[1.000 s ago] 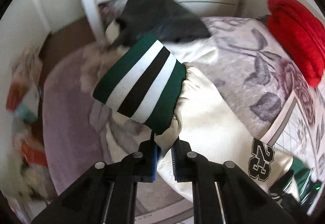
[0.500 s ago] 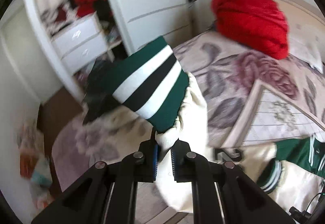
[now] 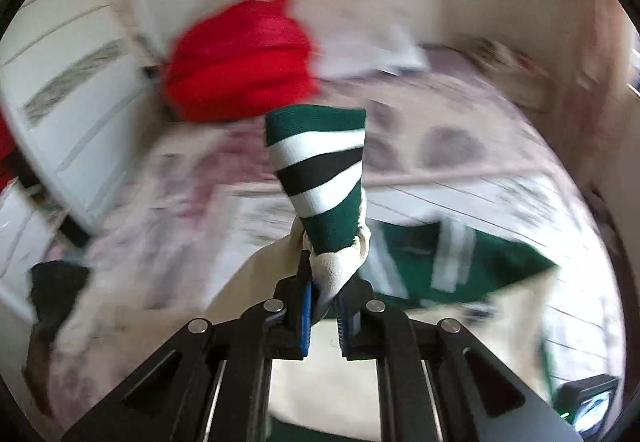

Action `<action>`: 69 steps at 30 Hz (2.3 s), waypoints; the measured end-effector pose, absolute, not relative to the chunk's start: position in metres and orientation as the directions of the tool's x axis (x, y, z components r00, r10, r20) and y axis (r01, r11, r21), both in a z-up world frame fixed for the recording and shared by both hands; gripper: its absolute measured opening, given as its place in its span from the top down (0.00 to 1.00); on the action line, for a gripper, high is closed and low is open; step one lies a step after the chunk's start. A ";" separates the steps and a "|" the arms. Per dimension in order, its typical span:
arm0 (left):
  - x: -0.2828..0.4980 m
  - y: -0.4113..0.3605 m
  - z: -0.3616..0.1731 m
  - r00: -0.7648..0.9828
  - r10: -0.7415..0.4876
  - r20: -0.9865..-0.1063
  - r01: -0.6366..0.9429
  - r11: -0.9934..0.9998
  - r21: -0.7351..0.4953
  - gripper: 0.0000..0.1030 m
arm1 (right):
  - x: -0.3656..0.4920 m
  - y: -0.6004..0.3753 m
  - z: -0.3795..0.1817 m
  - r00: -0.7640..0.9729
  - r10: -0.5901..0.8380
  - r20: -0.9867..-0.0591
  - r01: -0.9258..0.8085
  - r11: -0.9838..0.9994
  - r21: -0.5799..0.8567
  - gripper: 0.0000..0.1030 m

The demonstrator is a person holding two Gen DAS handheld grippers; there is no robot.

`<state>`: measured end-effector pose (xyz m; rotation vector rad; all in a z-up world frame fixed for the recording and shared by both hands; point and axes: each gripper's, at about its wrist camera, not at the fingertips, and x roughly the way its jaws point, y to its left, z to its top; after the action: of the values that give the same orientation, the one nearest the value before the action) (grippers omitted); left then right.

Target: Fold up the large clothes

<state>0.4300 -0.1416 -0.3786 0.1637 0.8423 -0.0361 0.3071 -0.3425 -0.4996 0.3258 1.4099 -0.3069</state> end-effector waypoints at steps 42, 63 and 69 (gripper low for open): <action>0.434 0.023 -0.523 0.301 0.171 -0.938 -0.350 0.935 0.058 0.05 | 0.338 -0.519 -0.466 0.292 0.143 -0.946 0.497 0.822 0.278 0.86; 0.431 -0.097 -0.508 0.366 0.160 -0.917 -0.038 0.987 0.157 0.01 | 0.284 -0.508 -0.501 -0.068 0.002 -0.998 0.179 0.984 -0.010 0.37; 0.419 -0.136 -0.539 0.318 0.181 -0.931 0.036 0.979 0.203 0.01 | 0.290 -0.512 -0.536 -0.045 0.142 -0.989 0.196 0.972 0.131 0.68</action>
<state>0.4185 -0.1355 -0.5387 0.1997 1.2460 0.0965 0.2900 -0.5122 -0.5364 0.2630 1.6214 -0.0445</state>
